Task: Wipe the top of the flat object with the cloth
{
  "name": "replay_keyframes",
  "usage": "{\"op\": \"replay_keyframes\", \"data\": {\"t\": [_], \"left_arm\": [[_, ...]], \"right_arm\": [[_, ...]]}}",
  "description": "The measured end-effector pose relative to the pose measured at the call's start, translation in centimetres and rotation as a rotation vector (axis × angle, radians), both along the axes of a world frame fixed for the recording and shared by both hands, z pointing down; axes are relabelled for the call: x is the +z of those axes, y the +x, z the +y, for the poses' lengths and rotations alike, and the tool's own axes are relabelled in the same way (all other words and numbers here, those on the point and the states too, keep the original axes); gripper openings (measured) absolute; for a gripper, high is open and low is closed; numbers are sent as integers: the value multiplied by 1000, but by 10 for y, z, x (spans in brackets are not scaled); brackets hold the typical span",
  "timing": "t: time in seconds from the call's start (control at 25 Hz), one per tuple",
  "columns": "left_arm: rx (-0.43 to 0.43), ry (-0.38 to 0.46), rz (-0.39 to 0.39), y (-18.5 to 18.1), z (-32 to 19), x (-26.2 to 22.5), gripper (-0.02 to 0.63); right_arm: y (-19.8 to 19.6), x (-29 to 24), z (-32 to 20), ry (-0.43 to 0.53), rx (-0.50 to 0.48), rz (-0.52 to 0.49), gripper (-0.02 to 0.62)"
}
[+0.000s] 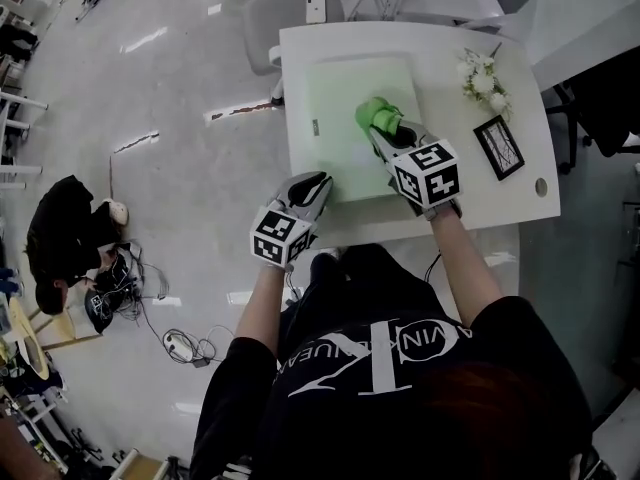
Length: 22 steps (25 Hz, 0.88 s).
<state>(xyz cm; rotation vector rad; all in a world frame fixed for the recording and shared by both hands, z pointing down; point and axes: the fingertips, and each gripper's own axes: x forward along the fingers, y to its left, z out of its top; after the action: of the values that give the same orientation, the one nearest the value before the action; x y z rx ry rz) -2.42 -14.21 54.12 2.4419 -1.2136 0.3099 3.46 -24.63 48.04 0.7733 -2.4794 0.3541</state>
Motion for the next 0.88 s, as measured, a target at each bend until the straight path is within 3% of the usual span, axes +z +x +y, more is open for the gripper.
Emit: {"op": "replay_keyframes", "data": {"t": [0.28,0.56,0.88], "left_arm": [[-11,-27,-9,0,15,8,32],[-2,-20,-24,3,28,9,15],[-10,-15,13,-1,28,12,11]], "right_arm": [[-58,13,38,-39,-178,30,43],[-85,36,64,-70,-291,83,43],[-60,51,63,-121,-251,80,43]]}}
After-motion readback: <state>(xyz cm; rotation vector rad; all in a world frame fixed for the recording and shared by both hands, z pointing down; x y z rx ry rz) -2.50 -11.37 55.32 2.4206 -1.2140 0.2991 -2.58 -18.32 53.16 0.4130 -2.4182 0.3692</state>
